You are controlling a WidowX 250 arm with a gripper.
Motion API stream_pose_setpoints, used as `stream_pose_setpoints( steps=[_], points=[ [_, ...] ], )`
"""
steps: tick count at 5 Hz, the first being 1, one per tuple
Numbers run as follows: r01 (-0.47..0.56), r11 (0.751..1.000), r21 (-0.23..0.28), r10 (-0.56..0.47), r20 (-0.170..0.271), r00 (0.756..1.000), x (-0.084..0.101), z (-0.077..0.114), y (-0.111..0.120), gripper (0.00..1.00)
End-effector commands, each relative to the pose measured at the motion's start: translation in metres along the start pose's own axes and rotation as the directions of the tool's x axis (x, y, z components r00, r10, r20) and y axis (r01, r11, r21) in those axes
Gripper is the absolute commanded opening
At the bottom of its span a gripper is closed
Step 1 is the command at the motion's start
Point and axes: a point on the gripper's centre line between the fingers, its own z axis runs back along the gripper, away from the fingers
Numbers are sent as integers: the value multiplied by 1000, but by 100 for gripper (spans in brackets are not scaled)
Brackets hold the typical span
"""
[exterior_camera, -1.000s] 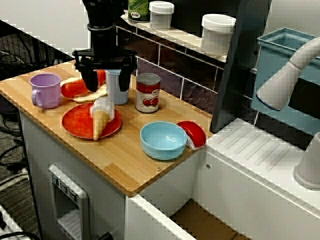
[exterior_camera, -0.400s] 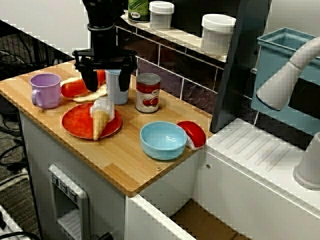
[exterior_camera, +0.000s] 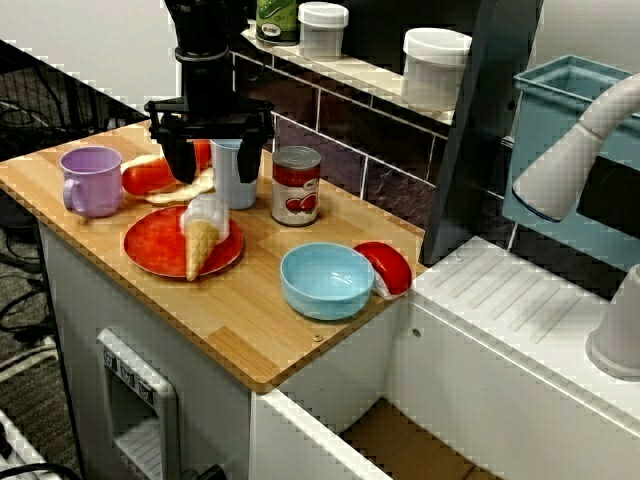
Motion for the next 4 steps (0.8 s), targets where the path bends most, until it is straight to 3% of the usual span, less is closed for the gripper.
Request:
stream_pose_setpoints(
  steps=[1,2,3,4],
  points=[
    [7,1000,-22,-6,44,999,10,12,-3,100],
    [7,1000,-22,-6,44,999,10,12,-3,100],
    [47,998,-45,-44,61,997,-3,23,-12,100],
    [81,995,-56,-78,45,996,-15,40,-26,100]
  ],
)
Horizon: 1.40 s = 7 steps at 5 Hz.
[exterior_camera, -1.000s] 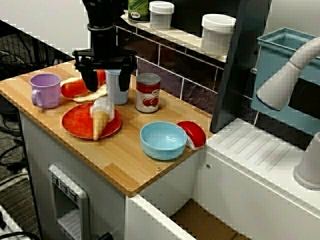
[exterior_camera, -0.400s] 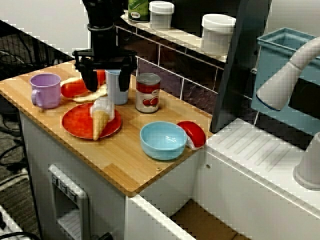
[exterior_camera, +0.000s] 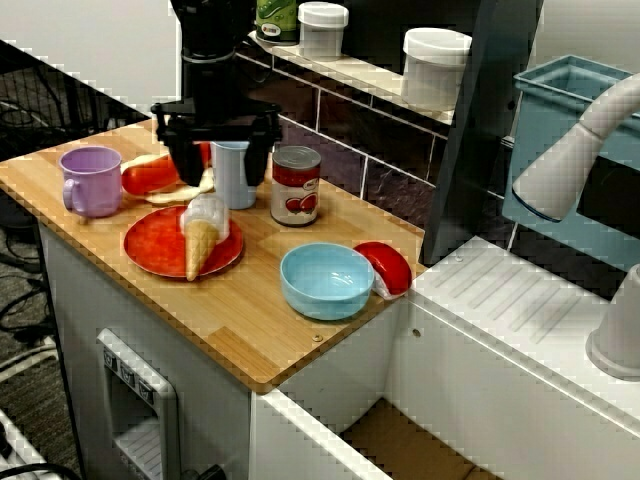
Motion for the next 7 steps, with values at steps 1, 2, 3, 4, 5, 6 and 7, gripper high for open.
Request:
stream_pose_setpoints(
  steps=[1,2,3,4,5,6,7],
  points=[
    [76,996,-57,-75,26,997,-9,51,-32,100],
    [103,992,-75,-101,26,995,-16,59,-47,100],
    [85,993,-79,-81,50,995,-23,54,-56,100],
    [76,996,-56,-72,75,995,-30,44,-69,100],
    [51,998,-43,-47,90,995,-27,40,-85,100],
    [51,998,-43,-47,90,995,-27,40,-85,100],
    [51,998,-43,-47,90,995,-27,40,-85,100]
  ],
)
